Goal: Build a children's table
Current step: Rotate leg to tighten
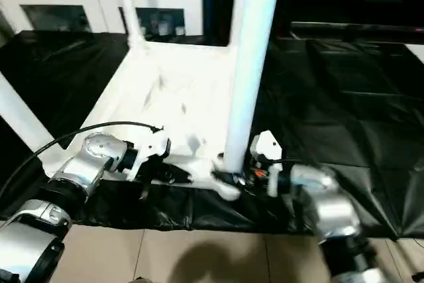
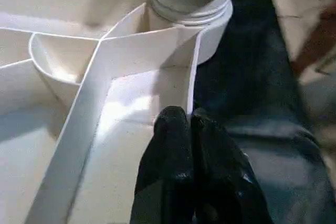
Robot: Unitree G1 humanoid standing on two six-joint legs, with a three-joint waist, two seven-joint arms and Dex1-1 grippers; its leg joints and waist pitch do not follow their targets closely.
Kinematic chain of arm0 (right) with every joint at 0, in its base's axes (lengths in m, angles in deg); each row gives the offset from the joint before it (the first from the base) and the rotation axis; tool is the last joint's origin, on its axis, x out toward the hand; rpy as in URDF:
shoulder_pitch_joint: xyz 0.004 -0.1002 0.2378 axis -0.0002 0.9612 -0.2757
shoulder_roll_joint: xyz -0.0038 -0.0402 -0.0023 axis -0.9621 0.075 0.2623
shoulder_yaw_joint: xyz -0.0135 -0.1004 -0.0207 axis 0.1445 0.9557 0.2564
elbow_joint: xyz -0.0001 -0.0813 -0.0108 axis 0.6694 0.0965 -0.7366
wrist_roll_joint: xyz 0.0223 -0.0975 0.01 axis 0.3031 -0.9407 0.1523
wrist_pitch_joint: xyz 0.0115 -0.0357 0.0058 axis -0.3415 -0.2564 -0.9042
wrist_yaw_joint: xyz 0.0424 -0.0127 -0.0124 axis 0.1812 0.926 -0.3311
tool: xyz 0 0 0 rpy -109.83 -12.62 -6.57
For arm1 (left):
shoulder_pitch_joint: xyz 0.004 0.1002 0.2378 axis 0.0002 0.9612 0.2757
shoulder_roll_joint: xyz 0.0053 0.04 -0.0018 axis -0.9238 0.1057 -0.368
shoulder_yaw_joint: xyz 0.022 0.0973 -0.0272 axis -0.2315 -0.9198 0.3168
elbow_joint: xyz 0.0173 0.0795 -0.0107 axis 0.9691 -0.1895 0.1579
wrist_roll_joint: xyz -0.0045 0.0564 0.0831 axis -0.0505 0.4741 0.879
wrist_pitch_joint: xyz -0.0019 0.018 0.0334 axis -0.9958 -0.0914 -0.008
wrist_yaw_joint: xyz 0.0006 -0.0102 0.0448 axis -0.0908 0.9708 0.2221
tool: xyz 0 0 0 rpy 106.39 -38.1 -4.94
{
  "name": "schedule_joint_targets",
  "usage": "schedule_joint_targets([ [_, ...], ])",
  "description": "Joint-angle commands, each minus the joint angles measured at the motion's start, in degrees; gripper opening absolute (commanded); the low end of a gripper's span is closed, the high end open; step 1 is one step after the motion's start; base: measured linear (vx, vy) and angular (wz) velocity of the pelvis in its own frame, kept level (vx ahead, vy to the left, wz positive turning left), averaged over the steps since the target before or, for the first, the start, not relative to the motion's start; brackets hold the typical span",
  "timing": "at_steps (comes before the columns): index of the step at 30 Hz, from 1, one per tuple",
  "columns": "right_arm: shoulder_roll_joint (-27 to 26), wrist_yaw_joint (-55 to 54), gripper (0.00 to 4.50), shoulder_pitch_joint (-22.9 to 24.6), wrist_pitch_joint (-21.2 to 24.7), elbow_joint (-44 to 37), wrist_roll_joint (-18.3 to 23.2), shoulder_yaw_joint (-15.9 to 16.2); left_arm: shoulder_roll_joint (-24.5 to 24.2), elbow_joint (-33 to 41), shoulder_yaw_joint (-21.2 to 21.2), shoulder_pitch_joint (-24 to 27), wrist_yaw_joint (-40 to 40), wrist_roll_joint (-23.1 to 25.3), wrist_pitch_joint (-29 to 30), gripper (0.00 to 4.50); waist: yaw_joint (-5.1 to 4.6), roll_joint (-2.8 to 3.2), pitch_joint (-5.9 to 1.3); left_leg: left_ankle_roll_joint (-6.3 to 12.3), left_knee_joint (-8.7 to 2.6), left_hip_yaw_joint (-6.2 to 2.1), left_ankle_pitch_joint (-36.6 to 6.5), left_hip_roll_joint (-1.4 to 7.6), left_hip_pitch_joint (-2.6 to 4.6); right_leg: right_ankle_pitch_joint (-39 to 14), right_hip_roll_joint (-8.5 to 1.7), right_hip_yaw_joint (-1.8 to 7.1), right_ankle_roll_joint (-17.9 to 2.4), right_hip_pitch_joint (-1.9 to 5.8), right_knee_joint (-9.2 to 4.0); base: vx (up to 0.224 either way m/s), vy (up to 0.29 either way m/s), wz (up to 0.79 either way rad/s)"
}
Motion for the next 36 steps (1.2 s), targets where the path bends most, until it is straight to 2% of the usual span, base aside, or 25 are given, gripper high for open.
schedule_joint_targets([
  [1, -4.25, -5.49, 2.02, 0.38, 0.94, 2.63, -2.06, 3.55, 4.92, 1.68, 0.77, 0.07, -7.43, -0.87, 2.43, 0.00, -0.24, -0.77, -2.53, 1.30, -4.58, -1.92, -17.25, 3.34, 0.98, -26.21, -4.72, 2.49, -9.49, 1.94, -5.09, 0.000, 0.000, 0.00],
  [3, -6.89, -12.98, 1.99, -0.02, 0.93, 3.90, -3.82, 2.08, 7.30, 2.77, 0.45, 0.78, -10.57, -0.42, 4.35, 0.00, -1.11, -0.83, -2.26, 0.99, -4.71, -2.11, -18.50, 3.21, 0.88, -29.17, -4.63, 2.44, -8.49, 1.78, -5.48, 0.000, 0.000, 0.00],
  [4, -8.57, -17.77, 1.97, -0.55, 2.58, 4.47, -4.34, 0.90, 8.53, 3.39, -0.11, 1.17, -12.33, 0.27, 5.28, 0.00, -1.36, -0.96, -2.24, 1.16, -4.60, -2.15, -19.29, 3.01, 1.03, -31.41, -4.61, 2.34, -7.57, 1.67, -5.85, 0.000, 0.000, 0.00],
  [5, -8.57, -17.77, 1.97, -0.55, 2.58, 4.47, -4.34, 0.90, 8.53, 3.39, -0.11, 1.17, -12.33, 0.27, 5.28, 0.00, -1.53, -0.97, -2.21, 1.21, -4.59, -2.13, -19.46, 2.99, 1.07, -32.00, -4.58, 2.38, -7.33, 1.57, -5.93, 0.000, 0.000, 0.00],
  [7, -11.42, -25.90, 1.97, -2.02, 3.54, 6.33, -6.14, -0.33, 10.76, 4.56, -0.75, 1.85, -15.31, 0.99, 6.87, 0.00, -1.94, -1.05, -2.12, 1.45, -4.57, -2.26, -19.87, 2.87, 0.96, -34.27, -4.64, 2.28, -6.25, 1.57, -6.29, 0.000, 0.000, 0.00],
  [8, -12.79, -30.34, 1.97, -3.23, 3.56, 7.99, -7.35, -0.78, 12.03, 5.17, -0.98, 2.13, -16.87, 1.25, 7.48, 0.00, -2.32, -1.12, -1.97, 1.15, -4.59, -2.36, -20.70, 2.71, 0.95, -36.19, -4.51, 2.07, -5.65, 1.33, -6.42, 0.000, 0.000, 0.00],
  [9, -13.94, -33.70, 1.97, -4.17, 3.38, 9.30, -8.54, -1.08, 12.96, 5.78, -1.33, 2.42, -17.99, 1.55, 8.00, 0.00, -2.60, -1.05, -1.96, 0.72, -4.56, -2.55, -21.14, 2.56, 0.86, -38.16, -4.63, 1.88, -4.68, 1.40, -6.59, 0.000, 0.000, 0.00],
  [11, -14.88, -35.75, 1.97, -5.03, 3.16, 10.50, -9.18, -1.19, 13.52, 6.36, -1.68, 2.74, -18.34, 1.71, 8.29, 0.00, -2.94, -0.95, -1.94, 0.56, -4.48, -2.72, -22.20, 2.39, 1.00, -40.09, -4.60, 1.65, -3.47, 1.20, -7.05, 0.000, 0.000, 0.00],
  [14, -16.32, -37.10, 1.97, -5.75, 1.84, 11.37, -10.50, -0.55, 13.82, 7.71, -2.14, 3.47, -18.63, 1.71, 8.95, 0.00, -3.42, -0.88, -1.90, 1.35, -4.31, -2.69, -23.98, 2.22, 1.43, -40.69, -4.41, 1.58, -2.90, 0.71, -7.54, 0.000, 0.000, 0.00],
  [15, -16.53, -37.36, 2.51, -5.61, 1.39, 11.06, -10.56, -0.67, 13.38, 8.33, -2.03, 3.74, -18.77, 1.78, 9.20, 0.00, -3.65, -0.90, -1.91, 1.43, -4.50, -2.79, -24.34, 2.35, 1.24, -39.95, -4.38, 1.56, -3.09, 0.84, -7.38, 0.000, 0.000, 0.00],
  [16, -16.45, -37.09, 2.64, -5.46, 1.30, 10.74, -10.06, -1.09, 12.89, 8.59, -1.85, 3.81, -18.66, 1.75, 9.26, 0.00, -3.74, -0.89, -1.94, 1.46, -4.63, -2.83, -24.31, 2.41, 1.10, -39.45, -4.36, 1.57, -3.15, 0.98, -7.32, 0.000, 0.000, 0.00],
  [19, -15.33, -34.69, 2.83, -5.20, 1.04, 9.70, -8.93, -1.74, 11.50, 8.73, -1.20, 3.71, -18.39, 1.67, 9.05, 0.00, -3.57, -0.80, -2.31, 1.88, -4.82, -2.70, -23.37, 2.69, 1.13, -35.33, -4.39, 1.99, -4.36, 1.03, -6.91, 0.000, 0.000, 0.00],
  [21, -13.24, -31.44, 3.07, -5.16, -0.45, 9.09, -9.03, -1.07, 10.06, 8.77, -0.72, 3.66, -17.21, 1.25, 8.21, 0.00, -3.43, -0.89, -2.48, 2.59, -5.06, -2.40, -20.94, 2.93, 0.81, -29.13, -4.28, 2.29, -6.44, 1.43, -6.32, 0.000, 0.000, 0.00],
  [23, -11.06, -26.97, 3.07, -4.83, -0.92, 7.95, -8.30, -0.18, 8.73, 8.48, -0.40, 3.48, -15.70, 0.81, 6.95, 0.00, -3.17, -0.86, -2.59, 3.28, -4.92, -2.13, -19.21, 2.98, 0.61, -25.19, -4.33, 2.51, -8.11, 1.69, -5.84, 0.000, 0.000, 0.00],
  [24, -9.94, -24.05, 3.07, -4.62, -0.90, 7.36, -7.60, 0.28, 8.04, 8.27, -0.28, 3.39, -14.77, 0.60, 6.37, 0.00, -3.04, -1.06, -2.73, 4.08, -4.72, -1.97, -17.77, 2.92, 0.44, -22.82, -4.37, 2.55, -9.01, 1.95, -5.60, 0.000, 0.000, 0.00],
  [25, -9.79, -23.60, 3.07, -4.59, -0.90, 7.27, -7.51, 0.33, 7.94, 8.28, -0.26, 3.39, -14.63, 0.59, 6.31, 0.00, -2.90, -1.02, -2.73, 4.49, -4.67, -1.92, -17.09, 2.95, 0.39, -21.97, -4.43, 2.59, -9.30, 2.03, -5.50, 0.000, 0.000, 0.00],
  [29, -4.48, -8.54, 3.07, -2.25, -0.59, 2.14, -3.07, 2.42, 4.56, 8.25, -0.18, 3.39, -7.35, -0.81, 3.47, 0.00, -2.38, -1.16, -2.95, 6.32, -4.27, -1.61, -14.08, 3.11, 0.27, -19.14, -4.39, 2.67, -10.73, 2.18, -5.07, 0.000, 0.000, 0.00],
  [30, -1.99, -2.82, 3.07, -1.20, 0.12, -0.24, -1.38, 3.53, 3.21, 8.33, -0.19, 3.35, -3.69, -1.69, 2.74, 0.00, -2.07, -1.12, -2.95, 6.94, -4.18, -1.56, -13.15, 3.15, 0.22, -17.75, -4.38, 2.69, -11.13, 2.29, -4.84, 0.000, 0.000, 0.00],
  [31, -1.51, -1.75, 3.07, -1.02, 0.31, -0.66, -1.06, 3.73, 2.94, 8.34, -0.20, 3.33, -3.04, -1.83, 2.65, 0.00, -1.95, -1.11, -3.08, 7.21, -4.09, -1.58, -12.21, 3.16, 0.02, -16.57, -4.38, 2.68, -11.39, 2.49, -4.54, 0.000, 0.000, 0.00],
  [33, 1.13, 3.82, 3.07, -0.41, 1.27, -2.19, 0.28, 4.81, 1.56, 7.95, -0.42, 2.97, -0.32, -2.11, 1.99, 0.00, -1.15, -1.07, -3.20, 7.84, -3.85, -1.43, -9.60, 3.34, 0.06, -11.51, -4.17, 2.59, -12.90, 2.55, -3.70, 0.000, 0.000, 0.00],
  [36, 3.95, 10.27, 2.74, -0.55, 2.04, -2.40, 1.11, 6.30, 0.28, 6.21, -0.48, 1.95, 1.60, -2.20, 1.02, 0.00, -0.40, -0.93, -3.31, 8.25, -3.60, -1.17, -8.27, 3.53, 0.19, -7.68, -4.21, 2.52, -14.54, 2.53, -3.06, 0.000, 0.000, 0.00],
])
